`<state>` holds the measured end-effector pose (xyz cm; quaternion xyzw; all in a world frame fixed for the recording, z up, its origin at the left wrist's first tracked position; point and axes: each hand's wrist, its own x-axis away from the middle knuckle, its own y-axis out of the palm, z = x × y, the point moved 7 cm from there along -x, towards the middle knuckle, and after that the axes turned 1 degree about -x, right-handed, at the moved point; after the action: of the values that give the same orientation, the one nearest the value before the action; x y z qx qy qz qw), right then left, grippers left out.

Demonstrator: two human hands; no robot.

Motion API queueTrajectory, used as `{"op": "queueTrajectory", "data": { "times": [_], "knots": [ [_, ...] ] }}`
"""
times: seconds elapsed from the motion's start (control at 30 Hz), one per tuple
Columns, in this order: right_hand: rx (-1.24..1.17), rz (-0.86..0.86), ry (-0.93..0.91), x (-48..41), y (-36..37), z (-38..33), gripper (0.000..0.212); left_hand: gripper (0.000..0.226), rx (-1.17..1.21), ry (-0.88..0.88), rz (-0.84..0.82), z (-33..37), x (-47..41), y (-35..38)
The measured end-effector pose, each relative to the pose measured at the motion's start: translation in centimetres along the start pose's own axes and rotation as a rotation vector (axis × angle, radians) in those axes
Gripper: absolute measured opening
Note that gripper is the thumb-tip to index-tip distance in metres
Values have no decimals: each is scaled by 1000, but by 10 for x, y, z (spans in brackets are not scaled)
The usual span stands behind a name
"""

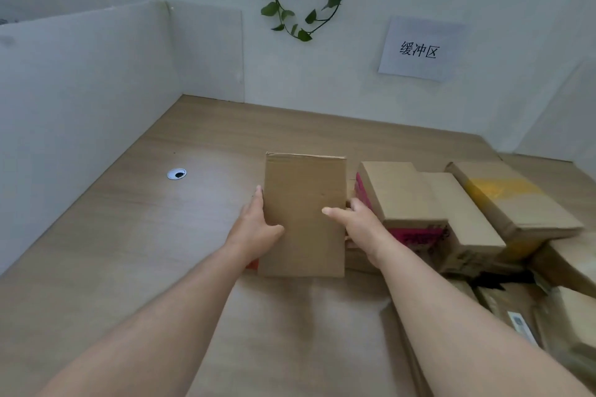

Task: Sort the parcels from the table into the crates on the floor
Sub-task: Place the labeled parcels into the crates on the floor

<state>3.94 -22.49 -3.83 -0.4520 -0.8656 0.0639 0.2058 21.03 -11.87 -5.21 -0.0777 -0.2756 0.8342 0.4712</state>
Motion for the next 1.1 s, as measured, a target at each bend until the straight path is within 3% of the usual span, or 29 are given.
{"op": "queueTrajectory", "data": {
  "times": [0.03,0.13,0.23,0.4,0.63,0.77,0.9,0.93,1.03,1.1],
  "knots": [
    [-31,-2,10,11,2,2,54,84,-3,-3,4,-3,13,-1],
    [-60,6,56,46,6,15,88,74,45,15,5,-10,59,0],
    [-71,6,24,86,17,26,96,67,120,29,29,-17,103,-2],
    [-101,-23,30,151,34,49,67,67,221,-51,77,-34,174,-7],
    [-73,-27,9,218,46,71,78,72,282,-226,153,-62,261,-12],
    [-88,-43,-6,240,55,75,48,59,324,-253,208,-74,296,-19],
    [-84,-113,-27,259,74,75,23,75,305,-239,200,-84,322,-32],
    [-78,-150,-35,263,81,75,29,81,294,-233,195,-86,328,-36],
    [30,-285,-56,272,102,77,80,98,193,-217,159,-97,344,-48],
    [111,-366,-84,277,118,76,96,106,173,-224,112,-110,355,-54]
  ]
}}
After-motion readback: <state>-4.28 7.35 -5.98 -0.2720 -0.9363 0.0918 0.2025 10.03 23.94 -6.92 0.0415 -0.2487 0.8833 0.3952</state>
